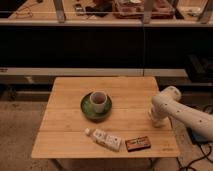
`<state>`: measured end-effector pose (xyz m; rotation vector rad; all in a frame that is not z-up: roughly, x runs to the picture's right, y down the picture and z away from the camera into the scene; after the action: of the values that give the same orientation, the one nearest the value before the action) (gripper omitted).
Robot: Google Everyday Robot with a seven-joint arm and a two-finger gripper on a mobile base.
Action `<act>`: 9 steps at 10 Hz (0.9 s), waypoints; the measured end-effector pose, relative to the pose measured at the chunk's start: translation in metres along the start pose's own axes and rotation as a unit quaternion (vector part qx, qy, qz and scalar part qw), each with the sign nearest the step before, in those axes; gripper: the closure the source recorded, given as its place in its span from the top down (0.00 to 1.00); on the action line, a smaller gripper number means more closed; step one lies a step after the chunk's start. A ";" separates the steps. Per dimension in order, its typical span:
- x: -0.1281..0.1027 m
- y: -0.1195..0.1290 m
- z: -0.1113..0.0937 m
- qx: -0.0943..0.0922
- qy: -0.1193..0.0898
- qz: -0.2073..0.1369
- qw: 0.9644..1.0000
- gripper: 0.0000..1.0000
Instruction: Wipe the white sponge on the table
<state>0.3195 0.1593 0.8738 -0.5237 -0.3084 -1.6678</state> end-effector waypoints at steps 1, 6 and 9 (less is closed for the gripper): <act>0.018 -0.002 0.005 -0.010 0.007 0.006 1.000 0.00; 0.072 -0.111 -0.005 0.028 0.033 -0.041 0.998 0.00; 0.039 -0.168 -0.042 0.088 0.036 -0.101 0.990 0.00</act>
<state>0.1443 0.1338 0.8730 -0.3061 -0.4635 -1.8302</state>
